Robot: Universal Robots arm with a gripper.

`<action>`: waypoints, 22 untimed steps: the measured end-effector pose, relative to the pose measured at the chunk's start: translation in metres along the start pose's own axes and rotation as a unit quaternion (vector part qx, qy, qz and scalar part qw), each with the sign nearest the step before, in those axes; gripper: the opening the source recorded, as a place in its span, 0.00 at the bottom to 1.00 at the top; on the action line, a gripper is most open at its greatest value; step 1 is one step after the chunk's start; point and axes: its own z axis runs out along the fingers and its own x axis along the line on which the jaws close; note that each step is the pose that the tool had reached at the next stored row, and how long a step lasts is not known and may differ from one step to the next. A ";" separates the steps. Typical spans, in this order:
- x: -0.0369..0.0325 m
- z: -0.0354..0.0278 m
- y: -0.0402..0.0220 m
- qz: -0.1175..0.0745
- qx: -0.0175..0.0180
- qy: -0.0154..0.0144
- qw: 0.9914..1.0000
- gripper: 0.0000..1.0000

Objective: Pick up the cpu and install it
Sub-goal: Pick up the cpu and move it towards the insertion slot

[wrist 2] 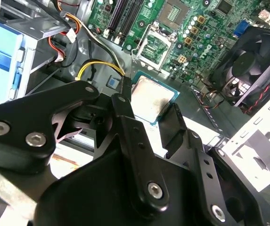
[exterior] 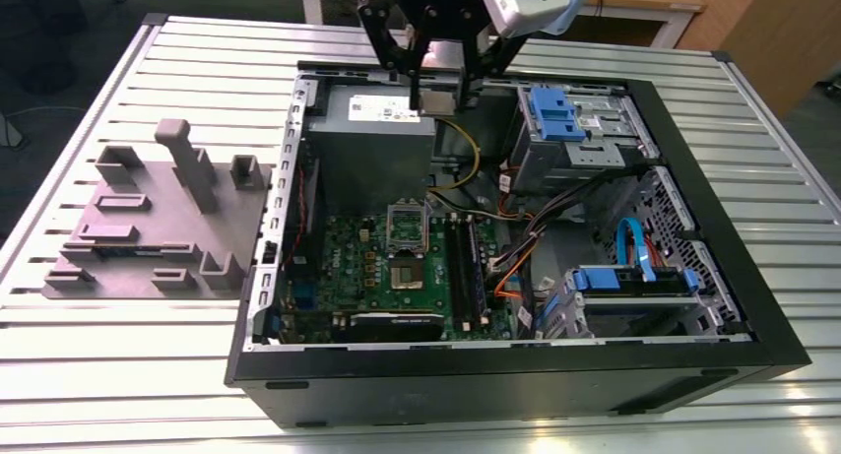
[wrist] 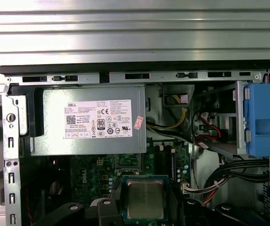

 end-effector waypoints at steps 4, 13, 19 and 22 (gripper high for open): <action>-0.0004 0.0002 -0.0030 0.000 0.000 0.000 1.000 0.47; -0.0004 0.0001 -0.0043 0.000 0.000 0.000 1.000 0.47; -0.0004 0.0005 -0.0044 0.000 0.000 0.000 1.000 0.47; -0.0004 0.0018 -0.0046 0.000 0.000 0.000 1.000 0.47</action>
